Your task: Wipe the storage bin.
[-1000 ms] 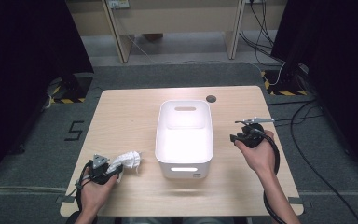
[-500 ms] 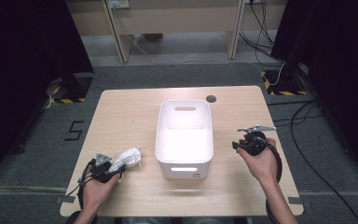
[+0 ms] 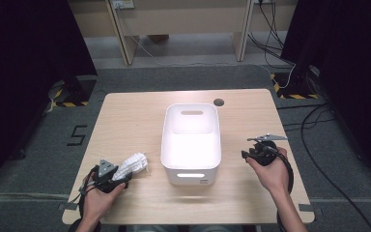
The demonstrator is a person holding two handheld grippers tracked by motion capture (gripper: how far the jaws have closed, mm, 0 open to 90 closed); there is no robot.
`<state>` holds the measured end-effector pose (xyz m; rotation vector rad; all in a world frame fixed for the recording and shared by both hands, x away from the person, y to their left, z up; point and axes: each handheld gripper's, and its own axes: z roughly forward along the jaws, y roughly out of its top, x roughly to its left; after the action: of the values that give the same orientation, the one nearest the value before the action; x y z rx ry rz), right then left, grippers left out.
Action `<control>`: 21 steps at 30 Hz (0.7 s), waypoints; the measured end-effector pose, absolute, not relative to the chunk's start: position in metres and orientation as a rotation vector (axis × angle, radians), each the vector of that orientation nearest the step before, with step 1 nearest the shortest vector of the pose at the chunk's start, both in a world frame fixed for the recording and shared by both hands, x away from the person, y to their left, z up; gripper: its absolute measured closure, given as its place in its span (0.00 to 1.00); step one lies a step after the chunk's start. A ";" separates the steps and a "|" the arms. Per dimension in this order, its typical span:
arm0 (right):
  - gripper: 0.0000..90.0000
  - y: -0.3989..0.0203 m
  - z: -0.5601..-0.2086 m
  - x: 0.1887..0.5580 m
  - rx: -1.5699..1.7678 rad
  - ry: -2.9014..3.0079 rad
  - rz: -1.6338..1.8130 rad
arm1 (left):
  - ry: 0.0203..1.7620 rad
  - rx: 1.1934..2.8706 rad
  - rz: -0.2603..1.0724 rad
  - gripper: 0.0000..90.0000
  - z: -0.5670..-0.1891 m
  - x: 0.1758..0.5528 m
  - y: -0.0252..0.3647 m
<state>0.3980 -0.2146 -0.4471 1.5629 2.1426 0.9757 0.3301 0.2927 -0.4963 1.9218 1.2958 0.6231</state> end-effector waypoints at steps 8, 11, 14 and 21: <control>0.68 -0.217 -0.449 0.392 1.565 2.141 0.978 | 1.255 1.913 0.672 0.32 -0.484 0.321 0.295; 0.68 -0.219 -0.449 0.389 1.566 2.134 0.979 | 1.250 1.910 0.675 0.33 -0.481 0.317 0.297; 0.68 -0.220 -0.450 0.386 1.554 2.133 0.980 | 1.250 1.894 0.678 0.33 -0.477 0.312 0.299; 0.66 -0.223 -0.453 0.377 1.525 2.126 0.988 | 1.247 1.870 0.695 0.33 -0.470 0.306 0.308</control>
<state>0.3771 -0.2228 -0.4530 1.5253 2.1259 0.9883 0.3058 0.3078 -0.4703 1.8698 1.2471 0.6948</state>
